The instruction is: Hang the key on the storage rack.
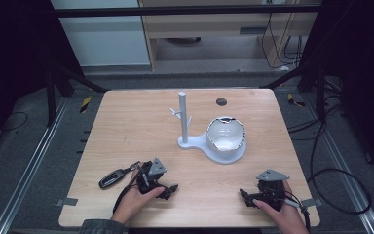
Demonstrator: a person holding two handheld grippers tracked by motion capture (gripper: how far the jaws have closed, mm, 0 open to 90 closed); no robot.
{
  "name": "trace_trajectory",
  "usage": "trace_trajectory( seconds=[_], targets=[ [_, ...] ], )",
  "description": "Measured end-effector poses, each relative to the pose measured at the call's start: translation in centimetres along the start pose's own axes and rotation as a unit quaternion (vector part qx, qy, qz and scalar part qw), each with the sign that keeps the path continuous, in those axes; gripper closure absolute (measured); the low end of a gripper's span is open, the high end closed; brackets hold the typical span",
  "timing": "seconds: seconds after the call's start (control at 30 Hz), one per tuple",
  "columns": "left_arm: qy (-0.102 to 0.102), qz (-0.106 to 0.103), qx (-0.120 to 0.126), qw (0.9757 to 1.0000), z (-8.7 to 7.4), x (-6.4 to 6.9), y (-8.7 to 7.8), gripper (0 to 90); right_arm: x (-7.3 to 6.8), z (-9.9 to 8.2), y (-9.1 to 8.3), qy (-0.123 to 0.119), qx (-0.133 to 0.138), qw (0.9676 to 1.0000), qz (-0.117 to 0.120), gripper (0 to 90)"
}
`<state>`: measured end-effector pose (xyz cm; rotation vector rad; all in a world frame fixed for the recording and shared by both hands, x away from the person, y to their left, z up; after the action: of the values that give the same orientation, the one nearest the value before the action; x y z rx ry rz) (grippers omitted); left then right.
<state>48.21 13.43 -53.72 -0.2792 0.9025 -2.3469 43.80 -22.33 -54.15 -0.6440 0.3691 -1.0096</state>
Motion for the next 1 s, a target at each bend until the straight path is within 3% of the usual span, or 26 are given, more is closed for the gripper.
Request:
trace_trajectory(
  seconds=[0.57, 0.67, 1.0],
  targets=[
    [0.009, 0.004, -0.008, 0.9999, -0.1, 0.1, -0.6, 3.7, 0.0, 0.0, 0.0, 0.0, 0.0, 1.0, 0.0, 0.4],
    [0.009, 0.004, 0.001, 1.0, 0.1, 0.2, -1.1, 3.5, 0.0, 0.0, 0.0, 0.0, 0.0, 1.0, 0.0, 0.4],
    [-0.007, 0.05, 0.014, 0.9986, 0.0, -1.8, -2.9, 4.5, 0.0, 0.0, 0.0, -0.001, 0.0, 1.0, 0.0, 0.4]
  ],
)
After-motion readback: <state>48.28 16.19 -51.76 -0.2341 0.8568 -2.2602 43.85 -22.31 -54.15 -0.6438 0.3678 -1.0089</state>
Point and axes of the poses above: each handheld gripper's, and its own axes: y roughly forward along the jaws, z roughly out of its top, x roughly to its right, the point moved 4 cm from there along y, roughly forward along the jaws, and after that the axes turned 3 degrees about x, right-handed, at the moved point
